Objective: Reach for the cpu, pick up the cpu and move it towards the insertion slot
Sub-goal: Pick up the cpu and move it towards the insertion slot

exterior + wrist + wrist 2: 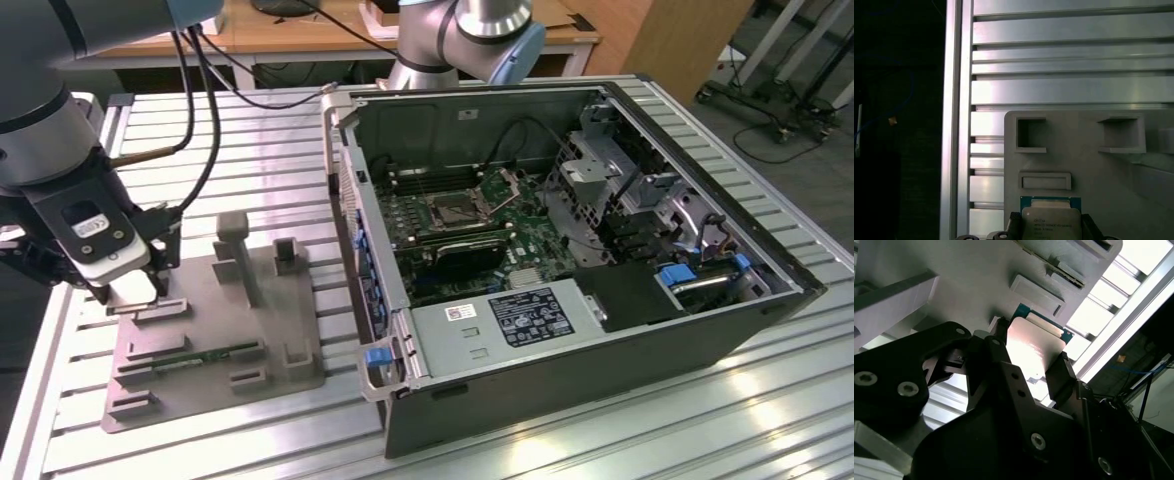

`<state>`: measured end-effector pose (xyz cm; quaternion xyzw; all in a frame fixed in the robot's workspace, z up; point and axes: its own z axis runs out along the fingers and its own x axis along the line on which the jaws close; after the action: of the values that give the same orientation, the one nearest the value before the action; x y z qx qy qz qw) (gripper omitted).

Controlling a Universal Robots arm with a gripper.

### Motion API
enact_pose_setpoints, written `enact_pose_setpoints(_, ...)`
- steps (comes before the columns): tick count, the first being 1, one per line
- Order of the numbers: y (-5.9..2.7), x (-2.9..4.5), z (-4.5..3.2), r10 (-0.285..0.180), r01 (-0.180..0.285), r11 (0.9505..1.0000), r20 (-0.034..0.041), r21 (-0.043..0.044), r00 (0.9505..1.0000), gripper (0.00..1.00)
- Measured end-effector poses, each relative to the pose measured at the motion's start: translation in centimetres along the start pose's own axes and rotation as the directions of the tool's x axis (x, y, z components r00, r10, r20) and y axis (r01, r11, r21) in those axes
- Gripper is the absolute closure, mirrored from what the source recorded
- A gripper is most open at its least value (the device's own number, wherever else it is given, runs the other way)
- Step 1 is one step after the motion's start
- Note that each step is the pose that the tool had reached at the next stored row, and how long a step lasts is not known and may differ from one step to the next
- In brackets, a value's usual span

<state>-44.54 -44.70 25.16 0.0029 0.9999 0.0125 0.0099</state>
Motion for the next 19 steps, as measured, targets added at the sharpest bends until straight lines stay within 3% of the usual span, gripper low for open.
enact_pose_setpoints(8,0.01,-0.01,-0.44,0.0,0.0,1.0,0.0004,-0.0003,1.0,0.46)
enact_pose_setpoints(19,0.01,-0.28,-0.47,0.0,0.0,1.0,0.0002,-0.0002,1.0,0.46)
